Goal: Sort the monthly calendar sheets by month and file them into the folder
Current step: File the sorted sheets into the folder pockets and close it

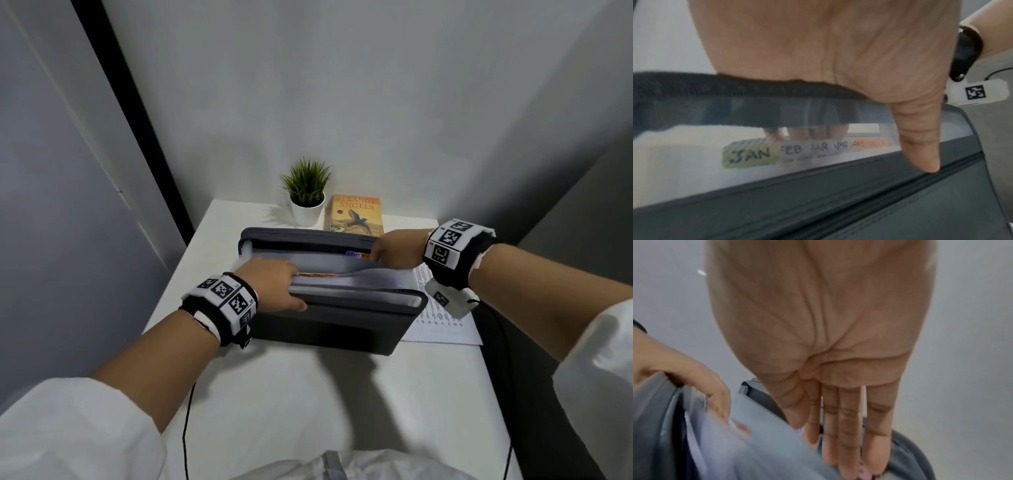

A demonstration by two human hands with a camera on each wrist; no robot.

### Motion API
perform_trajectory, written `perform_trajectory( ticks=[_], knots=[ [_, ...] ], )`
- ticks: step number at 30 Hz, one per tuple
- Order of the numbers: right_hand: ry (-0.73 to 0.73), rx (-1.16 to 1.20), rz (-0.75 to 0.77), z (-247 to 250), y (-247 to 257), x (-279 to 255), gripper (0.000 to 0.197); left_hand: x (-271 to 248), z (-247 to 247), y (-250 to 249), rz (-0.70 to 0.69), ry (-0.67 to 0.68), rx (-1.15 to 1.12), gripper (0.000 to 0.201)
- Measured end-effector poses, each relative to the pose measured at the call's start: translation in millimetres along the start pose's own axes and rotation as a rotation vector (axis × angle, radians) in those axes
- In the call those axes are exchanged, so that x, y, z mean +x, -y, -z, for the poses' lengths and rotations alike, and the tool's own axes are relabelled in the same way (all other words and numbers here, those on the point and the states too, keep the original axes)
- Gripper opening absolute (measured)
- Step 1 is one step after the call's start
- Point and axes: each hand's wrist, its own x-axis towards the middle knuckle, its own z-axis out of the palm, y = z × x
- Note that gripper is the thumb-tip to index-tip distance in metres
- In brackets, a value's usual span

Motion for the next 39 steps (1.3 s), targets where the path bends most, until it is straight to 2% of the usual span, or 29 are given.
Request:
perform_trajectory(
  ticks=[5, 8, 10, 13, 16, 19, 22, 24, 26, 28, 31, 34, 36, 39],
  knots=[
    [-0.085, 0.087, 0.031, -24.8, -9.4, -4.4, 0.035, -6.7, 0.1, -2.6, 0.007, -0.021, -0.023, 0.068],
    [-0.123, 0.102, 0.043, -32.2, -10.6, -4.9, 0.034, -7.3, 0.8, -2.1, 0.015, -0.025, -0.081, 0.092],
    [-0.15, 0.143, 0.041, -35.8, -12.2, -6.2, 0.037, -5.8, 3.2, -2.8, 0.027, 0.018, -0.094, 0.1],
    [-0.163, 0.197, 0.041, -42.8, -12.6, -8.1, 0.039, -1.2, 7.4, -8.9, 0.039, 0.056, -0.038, 0.093],
    [-0.164, 0.163, 0.013, -48.6, -10.4, -8.9, 0.035, 4.9, 11.7, -21.0, 0.017, 0.015, 0.041, 0.079],
    [-0.192, 0.225, 0.027, -51.8, -13.5, -7.4, 0.034, 15.1, 15.0, -34.0, -0.024, -0.001, 0.105, 0.071],
    [-0.197, 0.489, 0.098, -52.9, -30.5, -5.2, 0.034, 23.2, 16.5, -38.2, -0.001, -0.02, 0.01, 0.059],
    [-0.307, 0.806, 0.082, -53.8, -53.5, -4.3, 0.026, 27.2, 15.3, -34.5, 0.016, -0.035, -0.058, 0.057],
    [-0.505, 1.135, -0.014, -62.7, -84.2, -3.8, 0.021, 31.3, 13.5, -31.1, 0.019, -0.032, -0.087, 0.061],
    [-0.592, 1.312, -0.164, -86.6, -116.8, 0.1, 0.023, 36.9, 12.2, -29.8, 0.01, -0.022, -0.06, 0.062],
    [-0.409, 1.321, -0.447, -145.7, -149.3, 8.2, 0.02, 46.0, 11.5, -27.5, 0.008, -0.003, 0.005, 0.055],
    [-0.139, 1.135, -0.665, -213.9, -161.5, 13.5, 0.03, 53.1, 10.4, -24.5, 0.014, 0.005, 0.001, 0.058],
    [-0.05, 1.052, -0.82, -245.1, -163.0, 13.2, 0.033, 57.7, 10.5, -23.3, 0.013, 0.009, -0.004, 0.058],
    [0.005, 1.149, -0.952, -268.9, -157.6, 4.2, 0.041, 62.7, 11.1, -21.1, 0.018, 0.012, -0.009, 0.054]
  ],
)
